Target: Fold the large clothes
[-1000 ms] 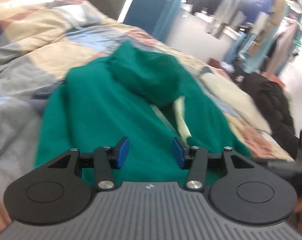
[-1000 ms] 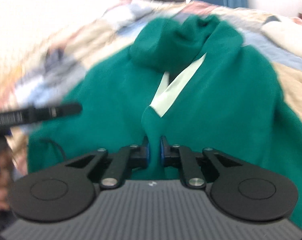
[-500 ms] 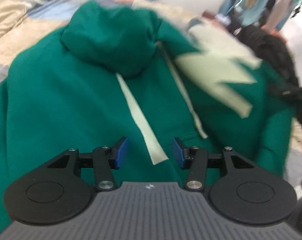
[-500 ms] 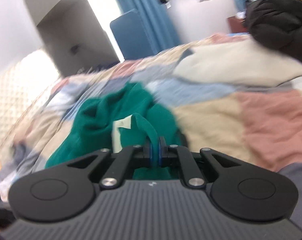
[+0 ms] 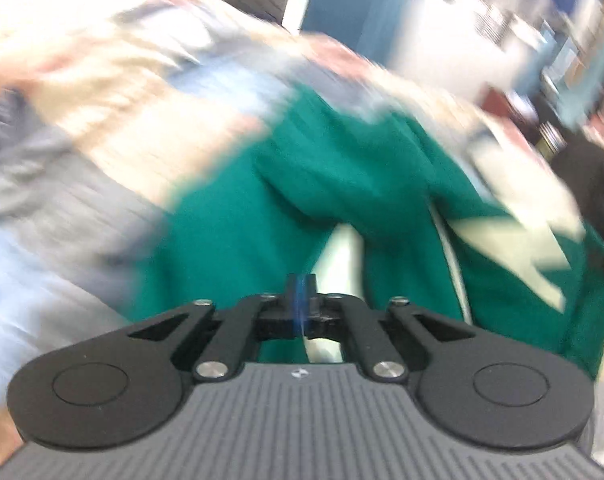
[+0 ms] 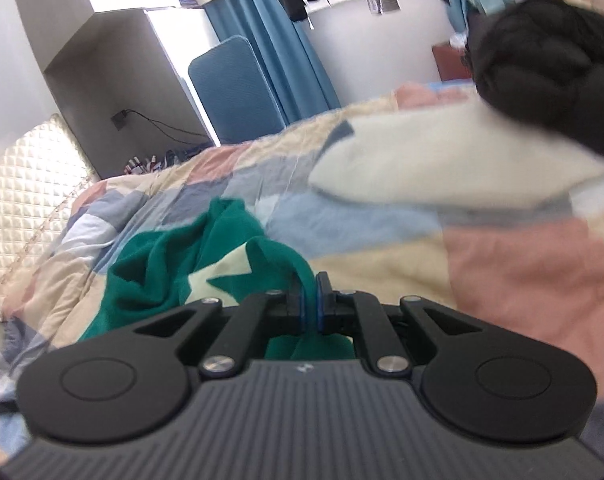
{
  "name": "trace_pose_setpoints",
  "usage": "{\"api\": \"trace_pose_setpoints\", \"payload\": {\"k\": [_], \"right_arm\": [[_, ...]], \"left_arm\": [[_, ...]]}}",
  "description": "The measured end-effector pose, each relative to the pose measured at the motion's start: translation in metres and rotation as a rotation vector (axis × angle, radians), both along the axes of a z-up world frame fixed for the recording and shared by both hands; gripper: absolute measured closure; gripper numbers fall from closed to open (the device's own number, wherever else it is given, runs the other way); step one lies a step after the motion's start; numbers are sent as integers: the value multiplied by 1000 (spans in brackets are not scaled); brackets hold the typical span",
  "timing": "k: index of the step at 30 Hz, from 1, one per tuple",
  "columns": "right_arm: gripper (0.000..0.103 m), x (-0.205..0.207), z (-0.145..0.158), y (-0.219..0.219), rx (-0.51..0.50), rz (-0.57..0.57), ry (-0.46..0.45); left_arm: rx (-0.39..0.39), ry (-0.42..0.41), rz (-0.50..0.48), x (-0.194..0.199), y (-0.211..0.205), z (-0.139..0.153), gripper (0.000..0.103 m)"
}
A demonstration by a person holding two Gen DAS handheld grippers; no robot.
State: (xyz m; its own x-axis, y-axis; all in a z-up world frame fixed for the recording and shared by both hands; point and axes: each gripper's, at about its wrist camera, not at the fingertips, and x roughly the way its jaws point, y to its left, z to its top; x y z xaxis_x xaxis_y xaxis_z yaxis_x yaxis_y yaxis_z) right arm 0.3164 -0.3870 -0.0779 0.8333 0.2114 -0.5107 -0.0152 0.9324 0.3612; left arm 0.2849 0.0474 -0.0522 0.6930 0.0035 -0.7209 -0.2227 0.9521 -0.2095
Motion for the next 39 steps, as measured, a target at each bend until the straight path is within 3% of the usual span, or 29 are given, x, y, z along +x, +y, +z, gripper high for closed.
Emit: {"api": "trace_pose_setpoints", "payload": {"k": [3,6,8,11,19,22,26,28,30,32,36,39], "right_arm": [[95,17,15,-11,-64,-35,-37],[95,37,21,-26,-128,-81,-51],[95,51,20,-36,-145,-108,-35],[95,73,12,-52,-164,-155,-1],[95,111,-54,-79,-197,-306,114],[94,110,-68,-75,-220,-296,126],[92,102,-61,-67,-229,-306,108],[85,96,-53,-66,-218,-323,105],[53,85,-44,-59,-205,-325,85],[36,70,-34,-51,-201,-292,48],[38,38,-14,-31,-197,-205,9],[38,11,2,-13,-178,-136,-16]], "left_arm": [[52,-74,144,3,60,41,103],[80,-106,258,11,111,63,103],[38,-101,302,17,138,61,103],[-20,-96,294,20,151,43,103],[-125,-39,126,33,95,-35,103],[-144,-30,60,35,75,-42,103],[-161,-28,-16,27,50,-34,103],[-174,-26,-46,22,40,-31,102],[-182,-20,-81,12,28,-27,102],[-196,-10,-111,3,17,-25,99],[-234,29,-177,-13,-14,-31,84],[-199,74,-232,-25,-47,-43,70]]}}
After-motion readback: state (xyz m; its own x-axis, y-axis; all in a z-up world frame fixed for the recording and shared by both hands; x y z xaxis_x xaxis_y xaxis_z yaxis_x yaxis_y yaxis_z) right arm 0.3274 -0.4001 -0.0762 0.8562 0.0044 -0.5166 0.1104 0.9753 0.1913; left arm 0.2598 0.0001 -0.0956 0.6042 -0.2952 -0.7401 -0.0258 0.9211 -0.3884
